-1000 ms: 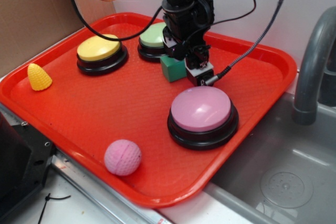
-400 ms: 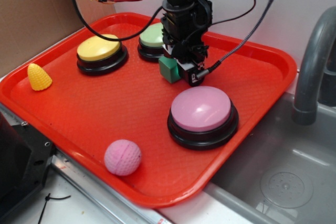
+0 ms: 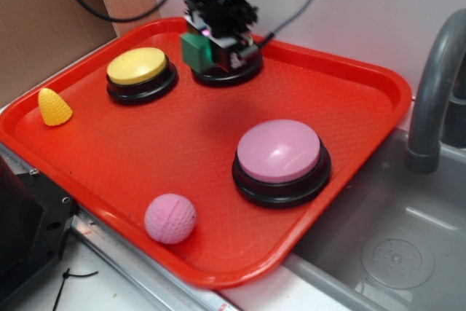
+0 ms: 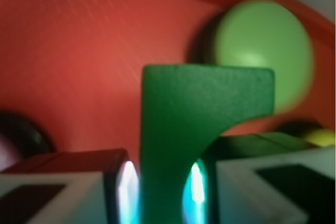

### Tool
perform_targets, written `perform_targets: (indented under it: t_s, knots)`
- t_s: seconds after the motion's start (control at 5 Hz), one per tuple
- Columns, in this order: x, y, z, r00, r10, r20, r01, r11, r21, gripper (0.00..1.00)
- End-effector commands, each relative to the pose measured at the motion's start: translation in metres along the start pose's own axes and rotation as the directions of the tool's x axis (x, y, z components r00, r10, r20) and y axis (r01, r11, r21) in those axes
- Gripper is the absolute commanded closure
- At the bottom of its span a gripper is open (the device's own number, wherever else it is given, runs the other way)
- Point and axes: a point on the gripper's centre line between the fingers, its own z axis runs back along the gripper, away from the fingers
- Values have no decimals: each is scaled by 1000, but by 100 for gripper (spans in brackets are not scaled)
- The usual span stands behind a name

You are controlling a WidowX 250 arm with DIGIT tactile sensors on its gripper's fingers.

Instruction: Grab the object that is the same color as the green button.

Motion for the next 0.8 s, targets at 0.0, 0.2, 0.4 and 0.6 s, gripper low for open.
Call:
perform_targets:
  t_s: [0.0,0.2,0.4,0.6]
  knots:
    - [-47,42,80,984,127,123,-116,989,-93,100]
    - [-74,53,96,968,186,170,-165,978,-131,100]
    - [-87,52,100,955,226,193,-203,970,-132,100]
    - [-88,57,96,948,284,143,-258,950,-177,100]
